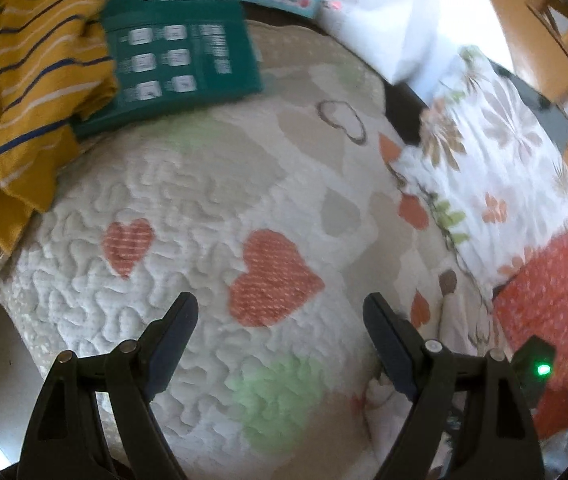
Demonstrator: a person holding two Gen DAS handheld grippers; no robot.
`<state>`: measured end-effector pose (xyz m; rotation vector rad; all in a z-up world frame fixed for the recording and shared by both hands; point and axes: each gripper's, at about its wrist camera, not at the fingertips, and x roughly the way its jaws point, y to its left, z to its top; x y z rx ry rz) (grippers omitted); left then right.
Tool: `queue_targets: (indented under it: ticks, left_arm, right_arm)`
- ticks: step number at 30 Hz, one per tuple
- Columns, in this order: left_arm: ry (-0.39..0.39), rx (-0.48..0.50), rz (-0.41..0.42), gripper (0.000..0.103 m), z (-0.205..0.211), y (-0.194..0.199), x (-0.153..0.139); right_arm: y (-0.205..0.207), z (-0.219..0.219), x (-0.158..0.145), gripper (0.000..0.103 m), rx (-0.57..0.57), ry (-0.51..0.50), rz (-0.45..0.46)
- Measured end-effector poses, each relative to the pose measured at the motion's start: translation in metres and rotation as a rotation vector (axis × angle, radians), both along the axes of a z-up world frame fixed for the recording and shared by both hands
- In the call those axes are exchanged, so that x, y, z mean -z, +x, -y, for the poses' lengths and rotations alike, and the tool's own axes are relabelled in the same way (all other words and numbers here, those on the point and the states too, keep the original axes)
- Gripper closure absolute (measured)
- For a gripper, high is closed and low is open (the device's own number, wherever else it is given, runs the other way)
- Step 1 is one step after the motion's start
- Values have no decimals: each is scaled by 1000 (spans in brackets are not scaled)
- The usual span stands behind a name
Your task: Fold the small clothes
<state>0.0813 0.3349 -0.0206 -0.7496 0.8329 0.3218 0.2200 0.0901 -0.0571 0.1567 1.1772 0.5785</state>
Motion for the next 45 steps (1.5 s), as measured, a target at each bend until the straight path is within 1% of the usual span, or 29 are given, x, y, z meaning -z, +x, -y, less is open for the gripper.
queue_targets:
  ticks: [1,2,3,4,5,6,7,8,10,11,13,15,18,21,22,26,27,28,29,30,32,34,37,39,41,43,45]
  left_arm:
    - [7,26,-1,19,8,3,-1]
    - [9,44,-2,19,13,5,-1]
    - [11,62,-3,19,19,7,-1]
    - [13,83,-7,19,27,10,-1]
    - [11,96,-9,19,31,12,0]
    - [8,111,-11,19,37,14,0]
    - [8,127,-13,19,44,16,1]
    - [10,142,-15,19,51,18,1]
    - [16,169,-18,19,67,22,3]
    - [17,180,-21,19,72,25,3]
    - [28,201,-30,19,85,30,5]
    - [46,218,-40,19,96,35,7]
    - [38,233,-56,19,106,41,11]
    - [38,235,-62,19,113,45,13]
    - [40,236,-62,19,115,46,13]
    - [37,256,-57,19,122,51,11]
    - [39,260,-56,19,124,52,11]
    - [43,261,-56,19,125,52,10]
    - [45,258,-56,19,125,53,10]
    - [43,253,-56,19,124,53,10]
    - [36,240,-54,19,122,53,9]
    - [26,232,-50,19,120,54,8]
    - [25,224,-42,19,118,52,6]
    - [19,224,-42,19,116,51,7]
    - [12,220,-47,19,112,48,8]
    - [12,210,-52,19,108,46,10]
    - [10,204,-57,19,106,45,12]
  right_arm:
    - [-3,10,-6,78,-3,14,10]
    - [-7,24,-16,70,-4,12,40]
    - [-14,43,-29,62,-2,0,88]
    - [-18,60,-40,59,6,-21,128]
    - [-23,85,-52,51,32,-66,183]
    - [-24,106,-60,46,62,-105,217]
    - [-26,129,-65,44,103,-156,252]
    - [-26,163,-67,42,167,-226,278]
    - [-23,213,-61,42,259,-285,253]
    - [-21,247,-53,42,331,-297,216]
    - [-21,286,-43,42,408,-299,184]
    - [-21,315,-33,42,457,-296,161]
    - [-13,327,-16,42,472,-250,121]
    - [-1,317,-4,42,463,-210,109]
    - [2,315,-2,42,454,-207,115]
    - [20,294,9,42,410,-252,128]
    - [25,291,11,47,404,-252,126]
    - [26,290,12,54,399,-240,123]
    - [27,290,10,77,401,-214,116]
    - [24,291,5,94,413,-200,122]
    - [12,293,-11,95,418,-151,153]
    - [-1,295,-27,96,422,-127,180]
    - [-32,319,-59,97,464,-105,236]
    - [-52,341,-72,98,513,-111,250]
    - [-72,369,-76,98,585,-153,248]
    - [-83,390,-71,98,642,-202,224]
    - [-93,408,-54,98,713,-321,186]
